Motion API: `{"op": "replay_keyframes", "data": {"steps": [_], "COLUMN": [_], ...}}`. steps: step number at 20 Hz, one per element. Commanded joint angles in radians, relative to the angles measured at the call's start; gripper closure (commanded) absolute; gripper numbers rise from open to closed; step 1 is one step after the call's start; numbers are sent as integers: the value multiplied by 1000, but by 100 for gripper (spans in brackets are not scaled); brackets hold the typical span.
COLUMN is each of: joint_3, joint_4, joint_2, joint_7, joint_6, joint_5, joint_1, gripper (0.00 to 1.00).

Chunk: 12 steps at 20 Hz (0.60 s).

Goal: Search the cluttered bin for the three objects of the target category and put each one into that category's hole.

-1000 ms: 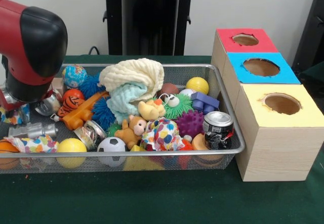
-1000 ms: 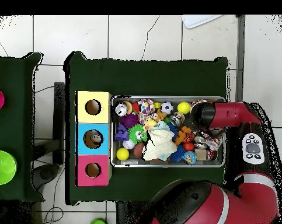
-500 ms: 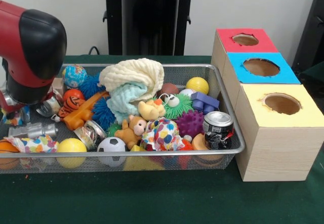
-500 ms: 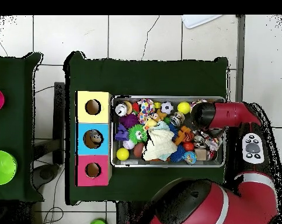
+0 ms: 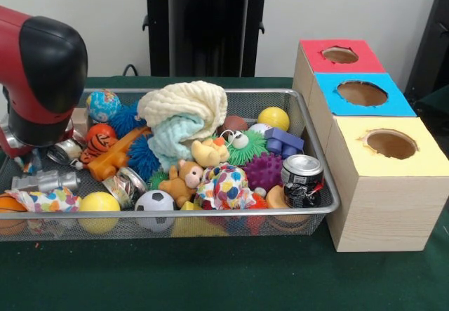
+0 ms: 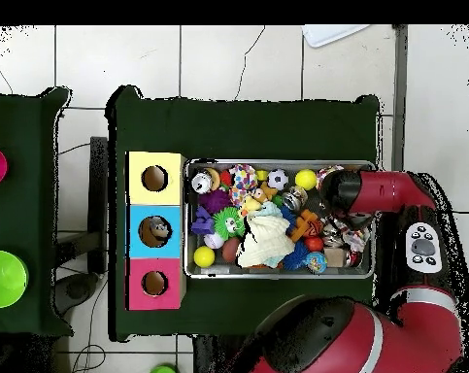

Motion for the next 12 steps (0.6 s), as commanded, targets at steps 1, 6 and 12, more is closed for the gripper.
{"op": "replay_keyframes", "data": {"steps": [1, 6, 12], "joint_3": [14, 5, -1], "joint_4": [21, 26, 54], "joint_2": [37, 20, -19], "joint_7": [21, 38, 32], "joint_6": [151, 190, 213], "joint_5": [49, 70, 93], "joint_1": [-10, 0, 11], "gripper": [100, 100, 100]}}
